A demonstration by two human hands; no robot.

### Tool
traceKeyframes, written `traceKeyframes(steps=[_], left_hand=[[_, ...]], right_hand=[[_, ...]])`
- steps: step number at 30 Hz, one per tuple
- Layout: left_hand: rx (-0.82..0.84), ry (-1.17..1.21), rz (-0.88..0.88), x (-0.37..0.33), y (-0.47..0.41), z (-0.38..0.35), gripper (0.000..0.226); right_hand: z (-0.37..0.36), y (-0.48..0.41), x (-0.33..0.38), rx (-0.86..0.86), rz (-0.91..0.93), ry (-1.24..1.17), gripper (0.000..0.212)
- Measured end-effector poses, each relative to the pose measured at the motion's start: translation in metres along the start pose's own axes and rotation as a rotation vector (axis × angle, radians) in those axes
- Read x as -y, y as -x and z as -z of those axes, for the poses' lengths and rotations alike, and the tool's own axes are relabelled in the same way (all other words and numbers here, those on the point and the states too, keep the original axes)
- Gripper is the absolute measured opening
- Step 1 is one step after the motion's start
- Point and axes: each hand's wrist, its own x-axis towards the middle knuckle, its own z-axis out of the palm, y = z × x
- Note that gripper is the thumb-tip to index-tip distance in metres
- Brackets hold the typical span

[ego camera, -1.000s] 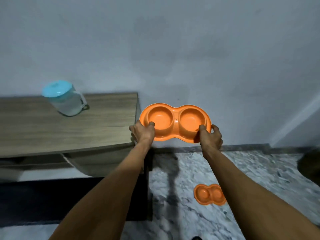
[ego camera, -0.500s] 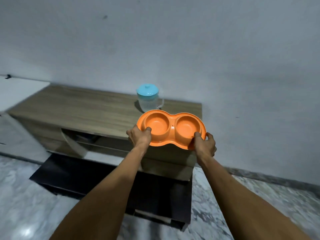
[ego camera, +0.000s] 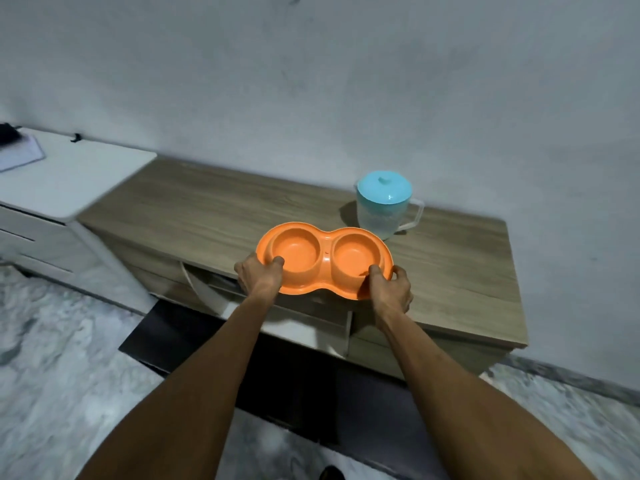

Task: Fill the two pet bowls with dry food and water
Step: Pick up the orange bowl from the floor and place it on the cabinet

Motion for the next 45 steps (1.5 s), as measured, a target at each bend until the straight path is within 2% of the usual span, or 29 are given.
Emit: traceKeyframes(steps=[4, 9, 12, 18, 23, 26, 39, 45], left_hand=[[0.042, -0.018, -0.017, 0.011, -0.047, -0.005, 0.05], [0.069, -0.065, -0.018, 0.026, -0.098, -0.02, 0.071], [0.144, -0.103, -0.024, 0.019, -0.118, -0.022, 0.057], [0.263, -0.158, -0.005, 0.006, -0.158, -0.023, 0.05], [0.327, -0.237, -0.012, 0.004, -0.191, -0.029, 0.058], [0.368, -0.278, -0.015, 0.007, -0.201, -0.03, 0.054], [0.407, -0.402, -0.08, 0.003, -0.21, -0.022, 0.064], [0.394, -0.364, -0.1, 0.006, -0.199, 0.001, 0.066]], right_hand=[[-0.04, -0.017, 0.002, 0.001, -0.022, 0.034, 0.066], [-0.073, -0.031, 0.01, -0.05, -0.059, 0.092, 0.066], [-0.092, -0.042, 0.014, -0.088, -0.069, 0.1, 0.067], [-0.129, -0.055, 0.022, -0.166, -0.109, 0.144, 0.065], [-0.154, -0.059, 0.022, -0.232, -0.148, 0.163, 0.063], [-0.162, -0.059, 0.019, -0.268, -0.145, 0.2, 0.059], [-0.173, -0.052, 0.02, -0.319, -0.158, 0.255, 0.054], [-0.175, -0.03, 0.018, -0.309, -0.149, 0.21, 0.055]])
